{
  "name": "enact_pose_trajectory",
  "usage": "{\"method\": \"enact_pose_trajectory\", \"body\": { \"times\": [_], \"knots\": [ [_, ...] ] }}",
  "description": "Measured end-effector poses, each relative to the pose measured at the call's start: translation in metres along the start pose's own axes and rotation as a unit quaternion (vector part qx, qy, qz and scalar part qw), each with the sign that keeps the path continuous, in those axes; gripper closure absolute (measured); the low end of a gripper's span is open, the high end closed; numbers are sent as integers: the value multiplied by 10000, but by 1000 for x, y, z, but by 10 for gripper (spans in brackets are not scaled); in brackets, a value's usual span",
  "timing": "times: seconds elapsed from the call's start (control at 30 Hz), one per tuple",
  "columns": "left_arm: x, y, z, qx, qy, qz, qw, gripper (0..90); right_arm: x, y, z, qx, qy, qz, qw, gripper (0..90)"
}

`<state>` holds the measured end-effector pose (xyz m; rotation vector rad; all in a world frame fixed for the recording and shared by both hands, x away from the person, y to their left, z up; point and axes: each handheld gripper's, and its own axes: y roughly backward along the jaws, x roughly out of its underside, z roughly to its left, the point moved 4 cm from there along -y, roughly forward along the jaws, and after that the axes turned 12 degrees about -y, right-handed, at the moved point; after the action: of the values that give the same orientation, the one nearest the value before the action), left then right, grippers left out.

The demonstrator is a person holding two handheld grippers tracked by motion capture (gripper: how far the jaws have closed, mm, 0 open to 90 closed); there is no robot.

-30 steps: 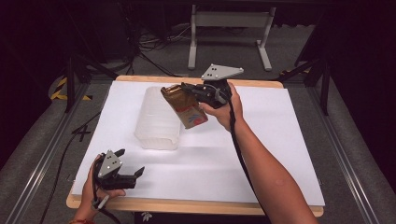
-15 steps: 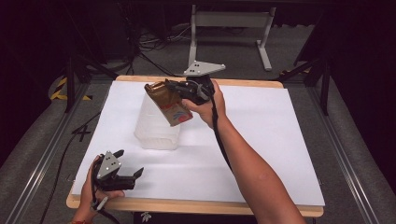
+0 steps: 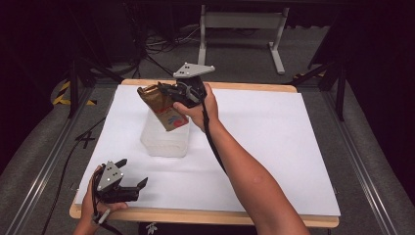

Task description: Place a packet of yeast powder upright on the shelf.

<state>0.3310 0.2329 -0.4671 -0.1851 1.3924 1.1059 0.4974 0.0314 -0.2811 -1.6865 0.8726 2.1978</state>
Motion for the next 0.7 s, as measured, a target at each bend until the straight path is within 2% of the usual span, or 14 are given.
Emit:
{"method": "enact_pose_trajectory", "body": {
  "times": [0.13,0.2,0.27,0.33,0.5,0.57,0.63,0.7],
  "knots": [
    [1,2,1,-11,22,-27,10000,69,3,-12,2,87,10,34,10000,886],
    [1,1,1,-8,13,-33,10000,68,5,-16,2,15,-137,34,9999,886],
    [1,1,1,1,0,-25,10000,68,6,-19,2,105,-121,23,9999,886],
    [1,1,1,6,4,-29,10000,69,9,-22,2,27,-193,53,9998,886],
    [0,0,2,-8,-17,-17,10000,69,19,-24,9,-14,-74,138,9999,884],
    [-1,-1,1,14,10,-28,10000,68,26,-24,12,-78,-102,143,9998,882],
    [-2,-1,1,22,33,-30,10000,69,33,-24,15,-279,-236,187,9992,880],
    [-2,-2,1,23,11,-38,10000,69,39,-27,17,-217,-135,299,9992,878]
  ]
}}
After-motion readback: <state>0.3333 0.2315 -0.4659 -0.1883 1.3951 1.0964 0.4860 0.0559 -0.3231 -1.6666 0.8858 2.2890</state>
